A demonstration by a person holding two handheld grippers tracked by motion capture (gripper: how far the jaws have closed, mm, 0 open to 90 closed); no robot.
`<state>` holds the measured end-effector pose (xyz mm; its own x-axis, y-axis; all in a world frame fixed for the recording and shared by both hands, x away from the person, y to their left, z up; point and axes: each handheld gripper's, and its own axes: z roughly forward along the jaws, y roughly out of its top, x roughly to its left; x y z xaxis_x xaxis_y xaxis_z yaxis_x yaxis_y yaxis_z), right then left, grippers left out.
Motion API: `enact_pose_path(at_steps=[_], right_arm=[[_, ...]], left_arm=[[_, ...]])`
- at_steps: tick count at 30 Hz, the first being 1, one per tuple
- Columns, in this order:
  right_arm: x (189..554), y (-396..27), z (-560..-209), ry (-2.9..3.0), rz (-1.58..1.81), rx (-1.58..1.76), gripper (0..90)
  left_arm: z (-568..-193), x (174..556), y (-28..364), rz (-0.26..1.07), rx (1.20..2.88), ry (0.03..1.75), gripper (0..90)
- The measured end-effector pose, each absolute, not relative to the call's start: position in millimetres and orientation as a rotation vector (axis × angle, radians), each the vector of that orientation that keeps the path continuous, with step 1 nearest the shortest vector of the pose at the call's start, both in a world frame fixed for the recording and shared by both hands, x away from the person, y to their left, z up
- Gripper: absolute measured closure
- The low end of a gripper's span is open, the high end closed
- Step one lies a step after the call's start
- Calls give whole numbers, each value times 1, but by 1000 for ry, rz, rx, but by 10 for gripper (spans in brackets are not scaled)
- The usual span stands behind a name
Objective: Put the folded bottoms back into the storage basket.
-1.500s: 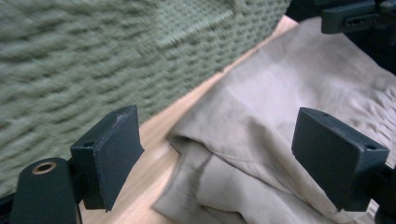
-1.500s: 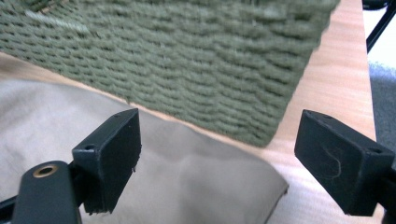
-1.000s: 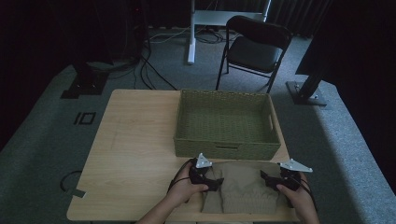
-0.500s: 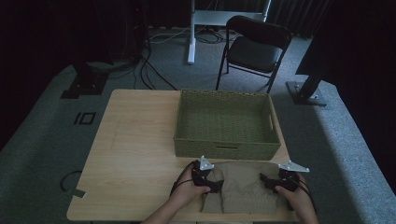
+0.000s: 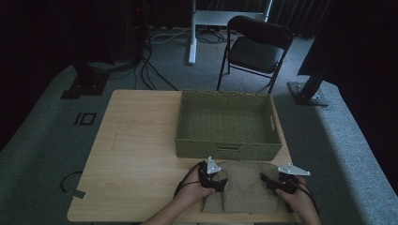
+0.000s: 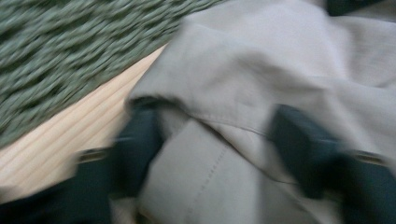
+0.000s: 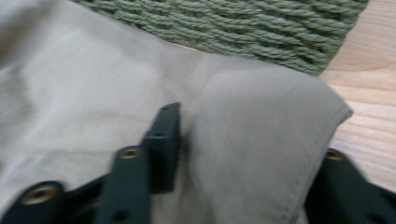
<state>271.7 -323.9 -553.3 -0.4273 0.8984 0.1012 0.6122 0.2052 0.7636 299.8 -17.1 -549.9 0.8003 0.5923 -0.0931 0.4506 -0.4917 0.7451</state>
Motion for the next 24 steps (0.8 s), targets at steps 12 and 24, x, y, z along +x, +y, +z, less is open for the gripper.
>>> enact_pose_path(at_steps=[12,24], right_arm=[[268,-315,-543,2109,1114,1485,792],[265,-309,-505,2064,1266,1416,797]], left_arm=[[-541,302,-12,135,2126,795,823],[-500,300,6,198,2084,733,830]])
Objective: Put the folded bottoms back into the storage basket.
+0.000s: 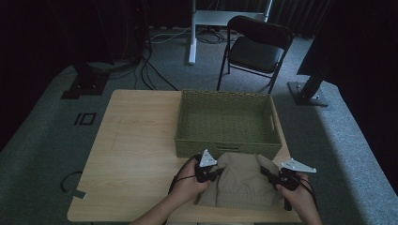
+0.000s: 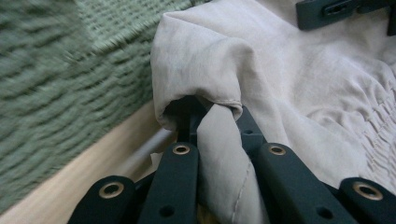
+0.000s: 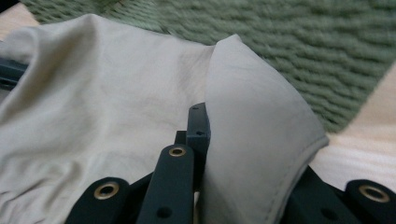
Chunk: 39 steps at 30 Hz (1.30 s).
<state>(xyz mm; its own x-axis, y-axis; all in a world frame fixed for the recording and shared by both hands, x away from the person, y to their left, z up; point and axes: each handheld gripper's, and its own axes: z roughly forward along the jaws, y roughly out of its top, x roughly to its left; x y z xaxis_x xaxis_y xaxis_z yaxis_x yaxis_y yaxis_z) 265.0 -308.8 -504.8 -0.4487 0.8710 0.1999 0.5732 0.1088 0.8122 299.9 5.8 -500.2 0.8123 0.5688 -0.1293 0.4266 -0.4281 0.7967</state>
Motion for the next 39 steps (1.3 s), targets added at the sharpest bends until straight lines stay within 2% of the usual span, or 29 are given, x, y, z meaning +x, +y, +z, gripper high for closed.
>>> enact_pose_path(at_steps=[8,26,39], right_arm=[[265,-302,-480,2056,1332,1343,799],[285,-296,-428,2003,1428,1219,799],[326,-292,-393,1979,1463,1192,799]], left_arm=[[-478,302,19,192,2026,733,829],[-427,316,33,303,1981,681,829],[-391,348,40,355,1923,655,829]])
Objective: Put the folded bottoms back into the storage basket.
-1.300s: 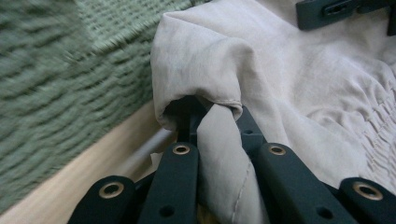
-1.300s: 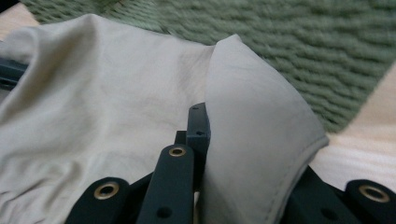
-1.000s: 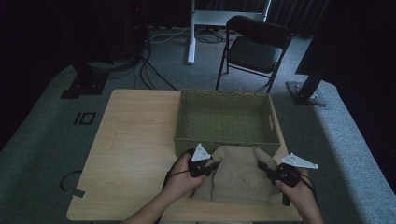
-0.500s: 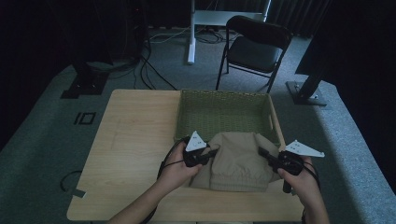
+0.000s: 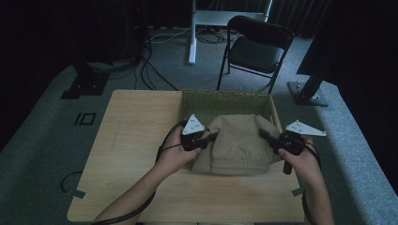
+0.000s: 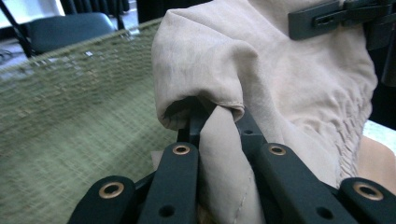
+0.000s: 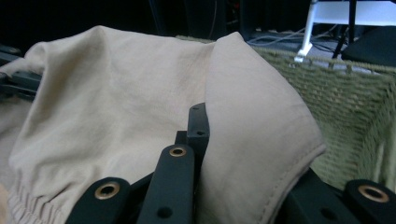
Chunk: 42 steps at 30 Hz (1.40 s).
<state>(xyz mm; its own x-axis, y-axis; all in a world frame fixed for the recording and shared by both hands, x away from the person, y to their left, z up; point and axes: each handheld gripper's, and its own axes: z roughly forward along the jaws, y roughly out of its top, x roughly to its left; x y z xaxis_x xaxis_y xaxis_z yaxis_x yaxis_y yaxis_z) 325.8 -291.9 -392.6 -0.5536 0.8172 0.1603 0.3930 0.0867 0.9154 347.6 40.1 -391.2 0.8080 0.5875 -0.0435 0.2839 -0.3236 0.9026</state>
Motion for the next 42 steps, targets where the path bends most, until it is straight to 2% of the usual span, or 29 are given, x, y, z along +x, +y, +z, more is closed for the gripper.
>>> enact_pose_path(at_steps=[22,33,42], right_arm=[[396,-291,-359,1918,1495,1242,798],[424,-287,-364,1895,1460,1250,798],[455,-284,-389,1883,1450,1271,797]], left_arm=[[-365,417,41,416,1855,668,826],[-372,445,40,449,1841,691,826],[-400,473,36,423,1830,801,823]])
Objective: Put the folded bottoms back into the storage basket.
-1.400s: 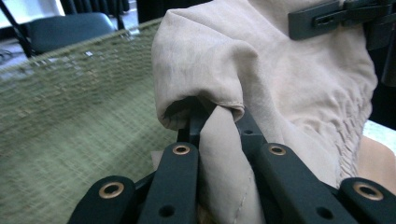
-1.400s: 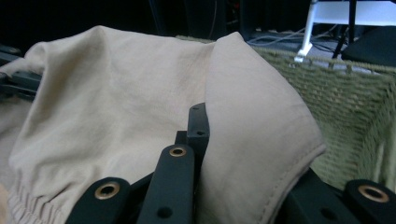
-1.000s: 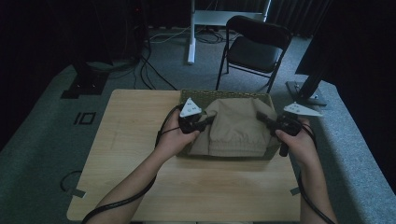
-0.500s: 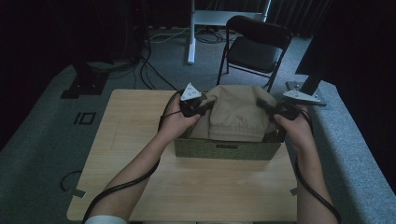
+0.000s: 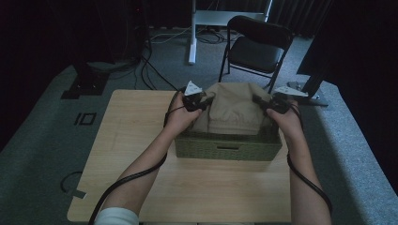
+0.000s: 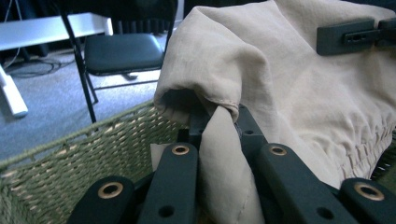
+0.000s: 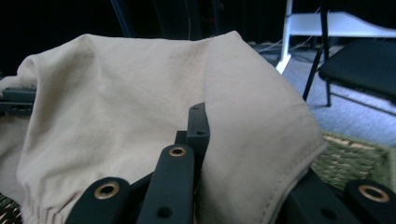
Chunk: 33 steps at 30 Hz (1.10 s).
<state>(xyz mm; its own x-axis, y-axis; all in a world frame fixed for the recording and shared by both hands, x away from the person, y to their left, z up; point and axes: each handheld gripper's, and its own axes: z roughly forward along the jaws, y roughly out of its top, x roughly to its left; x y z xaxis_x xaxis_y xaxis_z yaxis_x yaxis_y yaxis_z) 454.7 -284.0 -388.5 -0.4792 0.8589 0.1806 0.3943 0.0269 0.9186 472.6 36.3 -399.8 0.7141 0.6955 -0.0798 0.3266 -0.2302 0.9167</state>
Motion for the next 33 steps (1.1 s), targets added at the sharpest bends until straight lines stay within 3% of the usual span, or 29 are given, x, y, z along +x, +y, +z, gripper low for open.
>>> enact_pose_path(at_steps=[20,33], right_arm=[[491,-276,-468,1973,1248,1452,795],[505,-272,-495,2024,1137,1542,786]], left_arm=[[-476,505,27,343,1920,994,806],[-490,515,23,342,1970,1056,764]])
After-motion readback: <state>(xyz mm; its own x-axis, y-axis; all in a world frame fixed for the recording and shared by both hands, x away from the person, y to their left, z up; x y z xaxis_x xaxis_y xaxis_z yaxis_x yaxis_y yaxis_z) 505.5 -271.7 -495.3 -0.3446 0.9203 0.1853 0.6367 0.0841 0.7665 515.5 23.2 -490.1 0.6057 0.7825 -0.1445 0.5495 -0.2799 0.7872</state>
